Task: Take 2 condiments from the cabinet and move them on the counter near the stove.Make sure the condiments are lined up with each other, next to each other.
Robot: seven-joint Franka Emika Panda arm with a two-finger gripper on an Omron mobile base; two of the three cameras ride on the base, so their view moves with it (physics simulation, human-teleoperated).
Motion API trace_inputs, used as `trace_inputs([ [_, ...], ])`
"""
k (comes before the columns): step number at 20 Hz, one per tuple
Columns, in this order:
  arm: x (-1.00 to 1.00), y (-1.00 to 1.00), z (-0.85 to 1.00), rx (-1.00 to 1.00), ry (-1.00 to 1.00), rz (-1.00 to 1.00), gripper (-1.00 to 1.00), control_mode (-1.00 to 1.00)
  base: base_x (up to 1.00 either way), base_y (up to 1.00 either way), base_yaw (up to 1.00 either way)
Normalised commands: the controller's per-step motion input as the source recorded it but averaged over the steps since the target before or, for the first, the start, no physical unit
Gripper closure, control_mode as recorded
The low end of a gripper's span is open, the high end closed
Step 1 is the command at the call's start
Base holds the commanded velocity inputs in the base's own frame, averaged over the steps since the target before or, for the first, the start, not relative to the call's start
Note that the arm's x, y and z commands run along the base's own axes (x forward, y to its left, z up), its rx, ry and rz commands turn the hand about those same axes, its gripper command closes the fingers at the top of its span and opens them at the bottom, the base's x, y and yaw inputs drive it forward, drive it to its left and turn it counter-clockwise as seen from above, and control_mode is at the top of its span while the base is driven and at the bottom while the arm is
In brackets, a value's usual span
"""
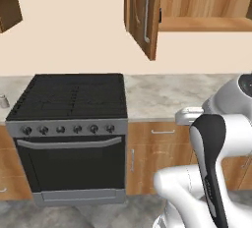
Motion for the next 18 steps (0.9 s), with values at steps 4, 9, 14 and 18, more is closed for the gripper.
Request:
trace_inputs([
  [4, 0.0, 0.0, 0.0, 0.0, 0.0, 0.0, -1.0, 1.0, 0.64, -0.66, 0.03],
  [9, 0.0, 0.0, 0.0, 0.0, 0.0, 0.0, -1.0, 1.0, 0.71, -0.14, 0.0],
  [14, 0.0, 0.0, 0.0, 0.0, 0.0, 0.0, -1.0, 1.0, 0.59, -0.15, 0.0],
  [18, 0.0, 0.0, 0.0, 0.0, 0.0, 0.0, -1.0, 1.0, 0.49, -0.26, 0.0],
])
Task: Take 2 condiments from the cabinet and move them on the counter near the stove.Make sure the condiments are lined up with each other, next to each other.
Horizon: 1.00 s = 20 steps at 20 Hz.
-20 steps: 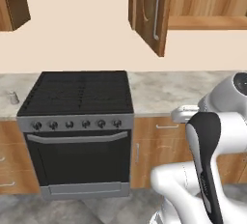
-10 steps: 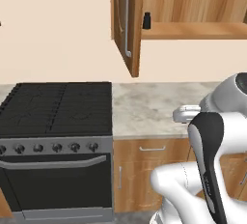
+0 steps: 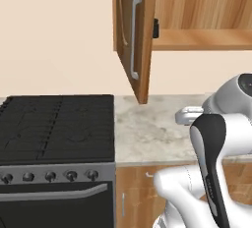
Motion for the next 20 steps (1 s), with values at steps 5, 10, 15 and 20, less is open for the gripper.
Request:
trace_inputs([
  [5, 0.0, 0.0, 0.0, 0.0, 0.0, 0.0, -1.0, 1.0, 0.41, -0.38, 0.0],
  [10, 0.0, 0.0, 0.0, 0.0, 0.0, 0.0, -1.0, 1.0, 0.42, -0.34, 0.0],
  [15, 0.0, 0.0, 0.0, 0.0, 0.0, 0.0, -1.0, 1.0, 0.11, -0.13, 0.0],
  [20, 0.0, 0.0, 0.03, 0.0, 0.0, 0.0, -1.0, -1.0, 0.0, 0.0, 0.01],
])
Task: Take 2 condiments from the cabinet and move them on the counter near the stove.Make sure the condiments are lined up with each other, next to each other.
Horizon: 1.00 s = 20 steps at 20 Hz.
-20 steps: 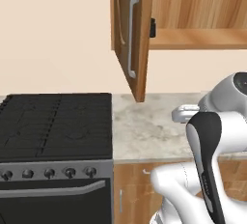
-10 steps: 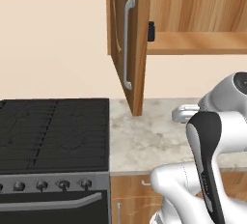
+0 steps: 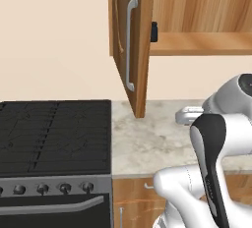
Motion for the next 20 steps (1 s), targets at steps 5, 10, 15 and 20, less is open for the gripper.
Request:
trace_inputs([
  [5, -0.09, 0.0, 0.3, -0.01, -0.26, 0.04, -1.0, -1.0, 0.0, 0.0, 0.0],
  [10, 0.14, -0.03, 0.52, -0.01, -0.23, 0.08, -1.0, -1.0, 0.0, 0.0, 0.0],
  [15, 0.25, -0.11, 0.61, -0.03, -0.16, 0.02, -1.0, -1.0, 0.0, 0.0, 0.0],
  [20, 0.45, -0.06, 0.54, -0.03, -0.04, 0.0, -1.0, -1.0, 0.0, 0.0, 0.0],
])
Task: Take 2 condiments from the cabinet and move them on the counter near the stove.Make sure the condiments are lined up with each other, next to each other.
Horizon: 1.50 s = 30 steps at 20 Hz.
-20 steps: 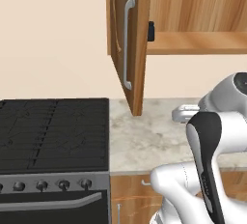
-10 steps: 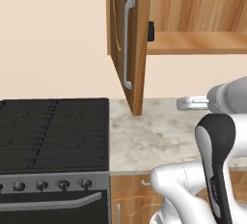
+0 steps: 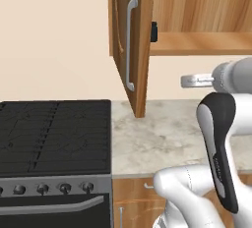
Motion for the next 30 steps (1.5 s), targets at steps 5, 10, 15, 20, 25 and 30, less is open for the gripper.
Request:
trace_inputs([
  [5, 0.4, -0.01, 0.45, -0.05, -0.08, 0.0, -1.0, -1.0, 0.0, 0.0, 0.0],
  [10, 0.32, 0.0, 0.58, -0.05, -0.02, 0.0, -1.0, -1.0, 0.0, 0.0, 0.0],
  [15, 0.73, 0.0, 0.17, -0.02, 0.0, 0.02, -1.0, -1.0, 0.0, 0.0, 0.0],
  [20, 0.88, 0.0, -0.02, -0.01, 0.0, 0.05, -1.0, -1.0, 0.0, 0.0, 0.0],
  [25, 0.75, 0.0, -0.1, 0.0, 0.02, 0.01, -1.0, -1.0, 0.0, 0.0, 0.0],
  [30, 0.53, 0.01, -0.39, -0.01, 0.0, 0.0, -1.0, -1.0, 0.0, 0.0, 0.0],
])
